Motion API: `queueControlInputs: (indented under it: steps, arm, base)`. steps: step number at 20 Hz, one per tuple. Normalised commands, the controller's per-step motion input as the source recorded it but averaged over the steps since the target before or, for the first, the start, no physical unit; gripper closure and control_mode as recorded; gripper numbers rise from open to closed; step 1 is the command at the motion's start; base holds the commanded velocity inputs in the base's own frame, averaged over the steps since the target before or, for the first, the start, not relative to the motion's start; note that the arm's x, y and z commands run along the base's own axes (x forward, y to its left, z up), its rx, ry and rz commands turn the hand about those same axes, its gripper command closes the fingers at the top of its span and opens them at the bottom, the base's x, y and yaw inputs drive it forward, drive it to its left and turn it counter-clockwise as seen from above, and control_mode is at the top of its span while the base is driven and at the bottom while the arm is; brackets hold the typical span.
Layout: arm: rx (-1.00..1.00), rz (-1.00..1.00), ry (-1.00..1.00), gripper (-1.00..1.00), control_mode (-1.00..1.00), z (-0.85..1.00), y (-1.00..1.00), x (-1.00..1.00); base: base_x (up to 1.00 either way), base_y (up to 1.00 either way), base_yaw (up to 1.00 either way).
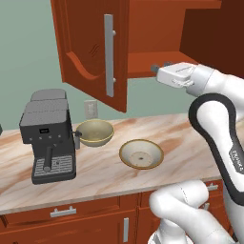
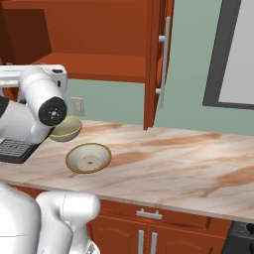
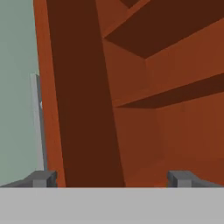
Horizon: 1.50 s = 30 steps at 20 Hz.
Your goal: Open the cabinet. Pick the bowls from the counter and place them in the cabinet. Then close the cabinet.
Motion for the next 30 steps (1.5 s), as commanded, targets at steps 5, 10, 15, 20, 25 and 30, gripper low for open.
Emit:
queueControlInputs:
  steps: [5, 10, 15, 20, 25, 30]
  arm:
    - [-0.03, 0.07, 0.00, -1.00, -1.00, -0.04, 0.30, 0.23]
    - [-0.09, 0.00, -0.07, -1.00, -1.00, 0.00, 0.40, 0.18]
    - [-0.06, 0.00, -0.04, -1.00, -1.00, 0.00, 0.23, 0.26]
    - [-0.01, 0.00, -0.02, -1.00, -1.00, 0.00, 0.15, 0.21]
    - [-0.05, 0.00, 0.00, -1.00, -1.00, -0.23, 0.97, 0.00]
    - [-0.10, 0.01, 0.00, -1.00, -1.00, -0.33, 1.00, -0.03]
  base:
    - [0.00, 0.00, 0.00]
    - [0.00, 0.00, 0.00]
    - [0.00, 0.00, 0.00]
    - [0.00, 0.00, 0.00]
    - [0.00, 0.00, 0.00]
    - [0.00, 0.00, 0.00]
